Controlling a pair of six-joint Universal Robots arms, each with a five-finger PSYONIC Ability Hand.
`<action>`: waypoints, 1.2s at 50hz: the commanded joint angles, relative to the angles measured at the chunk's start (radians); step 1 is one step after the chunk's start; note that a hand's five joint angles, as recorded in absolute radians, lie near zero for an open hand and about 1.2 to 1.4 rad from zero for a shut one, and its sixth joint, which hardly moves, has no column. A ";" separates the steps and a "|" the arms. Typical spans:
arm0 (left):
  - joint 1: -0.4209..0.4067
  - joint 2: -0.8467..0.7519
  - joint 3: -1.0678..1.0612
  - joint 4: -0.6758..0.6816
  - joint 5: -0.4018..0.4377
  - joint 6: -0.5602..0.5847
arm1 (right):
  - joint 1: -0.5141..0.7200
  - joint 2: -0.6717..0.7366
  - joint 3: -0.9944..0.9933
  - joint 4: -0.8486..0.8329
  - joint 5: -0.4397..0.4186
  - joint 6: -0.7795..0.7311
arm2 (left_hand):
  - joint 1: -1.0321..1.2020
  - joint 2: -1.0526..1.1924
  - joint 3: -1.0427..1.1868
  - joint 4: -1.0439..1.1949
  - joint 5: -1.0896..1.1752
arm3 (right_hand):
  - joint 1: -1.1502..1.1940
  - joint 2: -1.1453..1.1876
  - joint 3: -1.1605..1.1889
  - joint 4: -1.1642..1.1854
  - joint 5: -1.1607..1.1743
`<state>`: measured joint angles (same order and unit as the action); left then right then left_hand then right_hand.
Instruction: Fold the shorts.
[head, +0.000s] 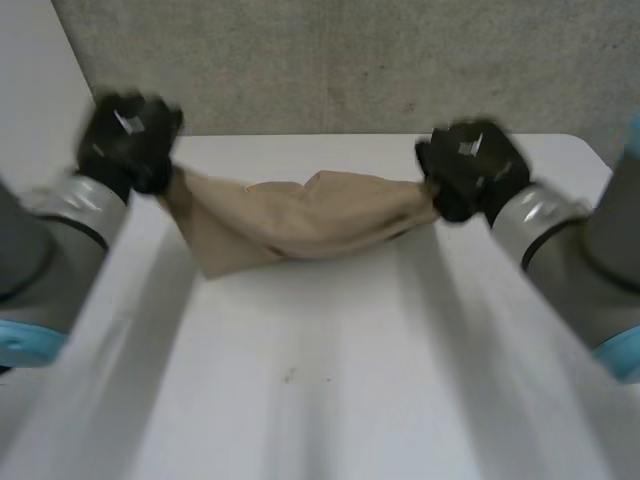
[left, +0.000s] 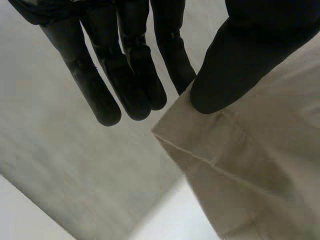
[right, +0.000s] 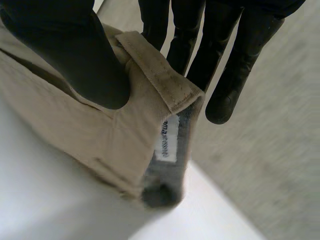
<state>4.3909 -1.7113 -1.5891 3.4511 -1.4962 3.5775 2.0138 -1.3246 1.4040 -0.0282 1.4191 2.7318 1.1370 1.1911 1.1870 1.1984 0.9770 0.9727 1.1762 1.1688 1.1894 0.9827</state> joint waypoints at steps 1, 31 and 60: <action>0.013 0.332 0.034 -0.009 0.005 -0.160 | 0.003 -0.153 -0.201 0.137 0.001 0.008 | 0.259 0.205 0.209 0.198 0.245 | 0.424 0.220 0.227 0.207 0.239; 0.021 -0.403 0.665 -0.042 -0.136 -0.140 | 0.002 0.346 -0.672 0.051 0.127 0.072 | 0.259 0.205 0.209 0.198 0.245 | 0.424 0.220 0.227 0.207 0.239; -0.194 -0.283 0.163 -0.191 -0.171 -0.132 | -0.104 0.285 -0.251 0.269 -0.029 -0.106 | -0.821 -0.875 -0.871 -0.883 -0.836 | -0.798 -1.002 -0.994 -1.015 -0.983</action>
<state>4.2556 -2.2118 -1.0450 3.2612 -1.6652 3.5334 2.0064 -0.9138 0.8890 0.2199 1.5421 2.6713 0.1957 0.2053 0.2128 0.2044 0.0464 0.2045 0.2219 0.2148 0.2370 0.0709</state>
